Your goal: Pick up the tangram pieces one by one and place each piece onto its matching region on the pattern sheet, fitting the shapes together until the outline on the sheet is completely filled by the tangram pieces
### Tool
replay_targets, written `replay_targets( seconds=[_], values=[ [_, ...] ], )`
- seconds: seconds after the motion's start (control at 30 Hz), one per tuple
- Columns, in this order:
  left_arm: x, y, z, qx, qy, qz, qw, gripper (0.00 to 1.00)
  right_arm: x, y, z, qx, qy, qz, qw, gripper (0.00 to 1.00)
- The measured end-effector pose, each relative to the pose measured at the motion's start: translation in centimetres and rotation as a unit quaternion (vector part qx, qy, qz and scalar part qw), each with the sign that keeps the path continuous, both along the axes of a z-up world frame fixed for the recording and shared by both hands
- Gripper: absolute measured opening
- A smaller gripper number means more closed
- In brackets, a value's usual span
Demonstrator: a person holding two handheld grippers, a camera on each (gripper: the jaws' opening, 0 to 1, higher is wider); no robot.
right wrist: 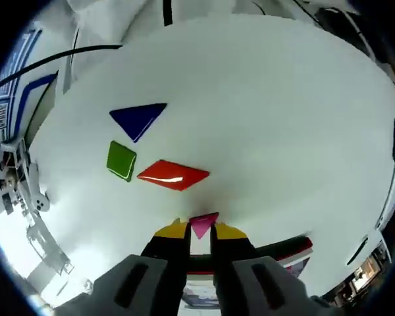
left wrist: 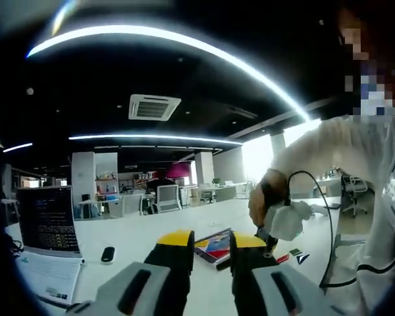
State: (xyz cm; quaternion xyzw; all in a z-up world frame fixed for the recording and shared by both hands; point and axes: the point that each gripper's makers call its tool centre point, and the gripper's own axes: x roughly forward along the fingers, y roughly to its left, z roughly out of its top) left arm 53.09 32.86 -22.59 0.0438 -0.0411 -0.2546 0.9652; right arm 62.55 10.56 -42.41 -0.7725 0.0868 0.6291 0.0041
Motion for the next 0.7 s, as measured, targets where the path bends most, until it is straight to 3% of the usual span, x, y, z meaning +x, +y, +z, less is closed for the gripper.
replay_targets(
  seconds=[0.07, 0.13, 0.23, 0.33, 0.4, 0.47, 0.53, 0.7],
  values=[
    [0.0, 0.3, 0.0, -0.002, 0.0, 0.001, 1.0, 0.24, 0.0, 0.7, 0.8, 0.008, 0.005, -0.01, 0.9999, 0.13],
    [0.1, 0.6, 0.0, -0.005, 0.0, 0.005, 1.0, 0.24, 1.3, 2.5, 2.9, 0.028, -0.013, 0.005, 0.9995, 0.13],
    [0.3, 0.7, -0.1, -0.008, 0.001, 0.007, 0.9999, 0.24, 4.0, 3.6, 5.7, 0.02, -0.064, 0.025, 0.9975, 0.13],
    [0.3, 0.5, -0.1, -0.008, 0.001, 0.005, 1.0, 0.24, 6.8, 5.6, 7.4, 0.026, -0.099, 0.062, 0.9928, 0.13],
    [0.2, 0.2, -0.2, -0.006, 0.002, 0.003, 1.0, 0.24, 8.2, 7.1, 7.5, 0.036, -0.105, 0.085, 0.9902, 0.13],
    [0.0, 0.1, -0.2, -0.004, 0.002, 0.0, 1.0, 0.24, 10.4, 9.8, 7.1, 0.058, -0.128, 0.167, 0.9759, 0.13],
    [-0.3, 0.3, -0.1, -0.005, -0.001, -0.001, 1.0, 0.24, 11.8, 10.2, 6.1, 0.053, -0.125, 0.168, 0.9764, 0.13],
    [-0.2, 1.7, -0.2, -0.017, -0.003, 0.011, 0.9998, 0.24, 14.5, 10.4, 4.7, 0.024, -0.142, 0.198, 0.9695, 0.13]
  ],
)
